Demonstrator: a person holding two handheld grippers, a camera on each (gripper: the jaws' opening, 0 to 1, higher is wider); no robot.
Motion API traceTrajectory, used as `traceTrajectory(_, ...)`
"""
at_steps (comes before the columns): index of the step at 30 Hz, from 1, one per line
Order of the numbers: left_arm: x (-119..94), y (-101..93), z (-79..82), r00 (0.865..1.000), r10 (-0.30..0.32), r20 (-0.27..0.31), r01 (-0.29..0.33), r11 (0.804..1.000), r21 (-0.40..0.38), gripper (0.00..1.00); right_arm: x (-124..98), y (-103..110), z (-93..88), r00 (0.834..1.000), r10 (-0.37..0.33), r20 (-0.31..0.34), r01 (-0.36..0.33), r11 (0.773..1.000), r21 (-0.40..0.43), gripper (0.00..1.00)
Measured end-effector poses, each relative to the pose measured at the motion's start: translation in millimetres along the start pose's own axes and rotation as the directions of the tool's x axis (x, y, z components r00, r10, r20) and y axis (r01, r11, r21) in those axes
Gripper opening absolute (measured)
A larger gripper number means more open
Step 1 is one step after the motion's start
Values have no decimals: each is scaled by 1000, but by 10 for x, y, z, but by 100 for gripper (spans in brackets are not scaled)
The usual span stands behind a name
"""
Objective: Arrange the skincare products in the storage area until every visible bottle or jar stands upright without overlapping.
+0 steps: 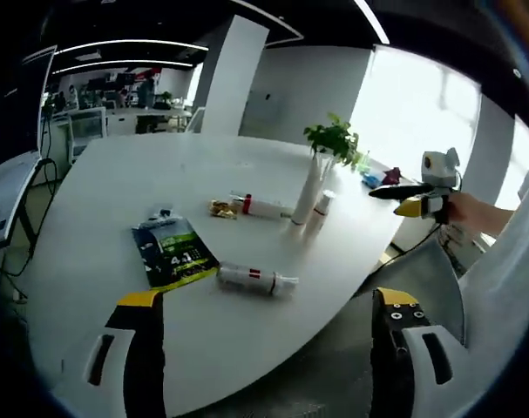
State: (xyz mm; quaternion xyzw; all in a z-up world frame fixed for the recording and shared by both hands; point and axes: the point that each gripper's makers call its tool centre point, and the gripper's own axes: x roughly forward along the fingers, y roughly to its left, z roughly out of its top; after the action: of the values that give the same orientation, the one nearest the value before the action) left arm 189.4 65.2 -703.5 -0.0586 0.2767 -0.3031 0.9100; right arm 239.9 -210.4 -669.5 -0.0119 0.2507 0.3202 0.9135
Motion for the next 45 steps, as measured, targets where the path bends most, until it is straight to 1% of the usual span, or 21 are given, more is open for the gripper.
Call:
traceTrajectory(5,-17,-57,-38,999,-33,-16,33,999,0,99,-114,-84,-3,999,-38,3,38,999,18,91)
traceTrajectory(7,-19,-100,-35,998,-55,-18,55,998,-19,99,-139,-50,25,999,-35,19,34,998,56,93)
traceTrajectory(8,-19,-116,-20,998,-63,-13,63,998,-28,99,-140,-43,28,999,-31,22,29,997,66,94)
traceTrajectory(10,-24,-144,55,996,-84,22,85,995,-44,99,-126,-29,31,1000,-25,19,24,998,61,97)
traceTrajectory(11,-28,-172,114,994,-98,48,101,993,-56,99,-107,-15,35,1000,-22,6,21,999,42,99)
traceTrajectory(13,-34,-192,156,992,-109,58,113,991,-71,99,-86,35,45,1000,-9,-19,9,1000,22,99)
traceTrajectory(15,-25,-207,186,992,-107,59,111,991,-75,99,-51,62,93,1000,3,-19,-3,1000,1,99)
traceTrajectory(16,-17,-234,153,993,-114,31,116,991,-63,99,-37,61,118,1000,5,-15,-5,1000,-5,99)
traceTrajectory(18,-2,-232,117,994,-108,11,108,993,-40,99,-18,53,179,1000,11,1,-11,1000,-6,99)
traceTrajectory(19,4,-225,113,994,-104,10,105,994,-35,99,-13,50,197,1000,13,3,-13,1000,-5,99)
traceTrajectory(22,22,-218,132,994,-107,32,109,992,-62,99,-5,50,230,1000,21,-3,-21,1000,-9,99)
traceTrajectory(24,33,-202,161,995,-90,48,94,992,-80,99,-8,28,255,1000,20,-6,-20,1000,-16,99)
traceTrajectory(28,35,-138,170,996,-69,52,73,995,-67,99,25,-51,294,1000,21,-14,-20,1000,12,99)
traceTrajectory(33,39,-145,145,997,-68,47,72,993,-92,99,81,-106,348,999,26,-40,-26,1000,-2,99)
traceTrajectory(34,42,-145,151,996,-71,54,76,992,-100,99,89,-105,389,999,26,-44,-26,1000,-2,99)
traceTrajectory(36,58,-158,149,996,-74,46,79,991,-104,99,102,-98,468,998,30,-48,-30,1000,-4,98)
traceTrajectory(38,77,-170,156,997,-71,42,75,993,-93,99,128,-88,562,998,36,-46,-37,999,-17,96)
traceTrajectory(41,116,-212,165,996,-79,33,81,993,-83,99,170,-52,664,998,51,-48,-52,998,-18,96)
traceTrajectory(42,125,-240,169,996,-80,32,83,993,-80,99,209,-50,733,997,58,-46,-59,998,-21,96)
traceTrajectory(43,134,-239,172,996,-82,31,85,993,-77,99,218,-45,751,997,60,-46,-61,998,-22,96)
traceTrajectory(45,136,-242,177,996,-89,32,91,993,-76,99,250,14,834,996,71,-56,-74,996,-43,97)
